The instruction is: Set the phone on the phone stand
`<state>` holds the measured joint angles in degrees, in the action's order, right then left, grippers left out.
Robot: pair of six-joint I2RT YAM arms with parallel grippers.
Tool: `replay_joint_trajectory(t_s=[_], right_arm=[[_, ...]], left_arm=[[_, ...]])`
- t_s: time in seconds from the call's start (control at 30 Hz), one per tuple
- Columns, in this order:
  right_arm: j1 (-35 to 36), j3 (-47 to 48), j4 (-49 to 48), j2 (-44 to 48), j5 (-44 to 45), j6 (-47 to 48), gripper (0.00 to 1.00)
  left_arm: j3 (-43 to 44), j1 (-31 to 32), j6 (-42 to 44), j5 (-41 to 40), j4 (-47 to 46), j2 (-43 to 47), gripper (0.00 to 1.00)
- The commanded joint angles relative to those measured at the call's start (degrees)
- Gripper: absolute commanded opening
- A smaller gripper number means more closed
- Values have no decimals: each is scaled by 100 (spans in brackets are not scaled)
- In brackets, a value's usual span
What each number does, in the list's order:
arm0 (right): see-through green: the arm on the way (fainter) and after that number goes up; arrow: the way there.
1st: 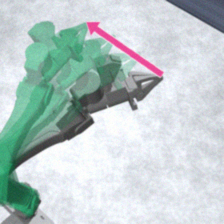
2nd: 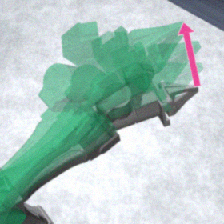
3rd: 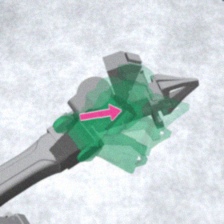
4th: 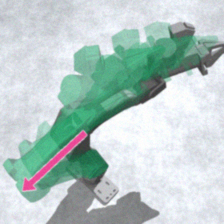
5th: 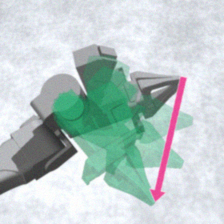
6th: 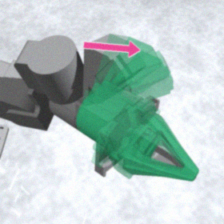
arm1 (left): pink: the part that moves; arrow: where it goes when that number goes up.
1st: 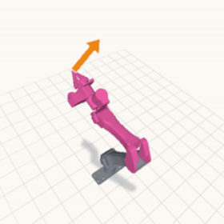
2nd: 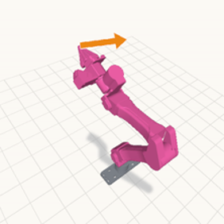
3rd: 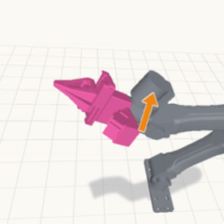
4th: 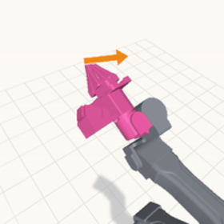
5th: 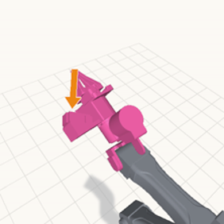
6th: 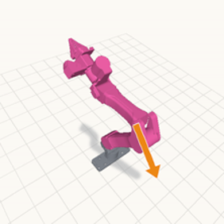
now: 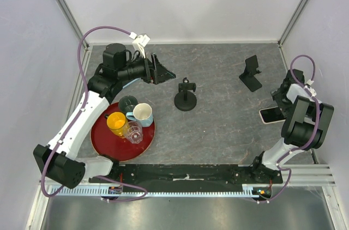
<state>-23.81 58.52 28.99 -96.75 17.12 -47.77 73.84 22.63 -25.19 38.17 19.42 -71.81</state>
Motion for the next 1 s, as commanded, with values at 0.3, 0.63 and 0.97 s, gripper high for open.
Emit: replay_joint_trajectory(t_s=[0.3,0.63,0.97], right_arm=[[61,-825,-17,-81,238,21,90],[729,-236,-96,534,756,726,98],[167,-1035,29,1140,636,145,98]], left_arm=[[-28,39,-109,270,-298,-79,80],[-72,39,-179,366,-386,-70,79],[-116,39,-267,463,-457,-35,79]])
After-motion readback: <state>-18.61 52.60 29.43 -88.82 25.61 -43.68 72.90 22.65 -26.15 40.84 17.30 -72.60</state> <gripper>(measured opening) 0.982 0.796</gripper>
